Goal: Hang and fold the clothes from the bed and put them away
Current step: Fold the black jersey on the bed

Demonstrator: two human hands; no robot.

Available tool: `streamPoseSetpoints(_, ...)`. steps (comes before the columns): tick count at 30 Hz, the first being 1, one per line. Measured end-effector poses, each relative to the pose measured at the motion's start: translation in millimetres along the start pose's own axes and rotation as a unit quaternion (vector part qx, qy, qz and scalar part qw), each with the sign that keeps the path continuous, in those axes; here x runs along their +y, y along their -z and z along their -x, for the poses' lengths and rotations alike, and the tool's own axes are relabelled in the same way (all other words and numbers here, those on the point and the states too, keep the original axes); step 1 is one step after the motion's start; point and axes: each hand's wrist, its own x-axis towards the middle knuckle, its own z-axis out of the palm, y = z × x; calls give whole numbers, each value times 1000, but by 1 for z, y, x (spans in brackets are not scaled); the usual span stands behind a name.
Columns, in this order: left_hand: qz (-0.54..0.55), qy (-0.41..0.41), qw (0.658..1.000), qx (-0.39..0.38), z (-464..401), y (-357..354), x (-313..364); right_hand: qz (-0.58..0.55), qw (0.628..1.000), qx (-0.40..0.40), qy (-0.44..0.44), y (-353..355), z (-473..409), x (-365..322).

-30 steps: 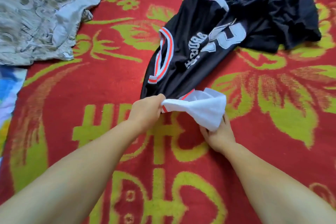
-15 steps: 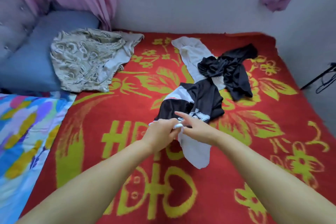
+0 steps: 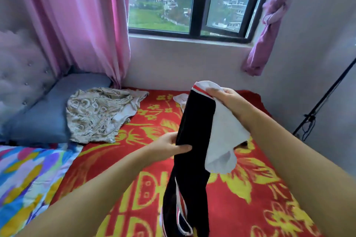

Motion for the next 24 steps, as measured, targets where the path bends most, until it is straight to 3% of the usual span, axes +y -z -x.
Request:
streamPoseSetpoints(3,10,-45,998,30,7,10,24,52,999,-2,4,20,12,-12)
streamPoseSetpoints(5,32,-79,994,62,11,11,45,143,988,47,24,35,15,-5)
streamPoseSetpoints(8,37,-80,991,96,9,4,66,348,925,136,64,54,10,12)
streamPoseSetpoints(11,110,-17,989,99,2,-9,75,463,877,113,57,53,10,22)
streamPoseSetpoints(15,262,59,948,168,-6,-21,82,406,913,-35,-7,24,22,12)
streamPoseSetpoints(18,395,86,878,257,-14,-23,89,418,893,-159,-54,0,33,11)
streamPoseSetpoints(21,472,58,834,279,-18,-23,98,398,910,-119,1,-19,32,27)
streamPoseSetpoints(24,485,18,837,253,-15,-28,103,346,937,-17,33,-23,22,41)
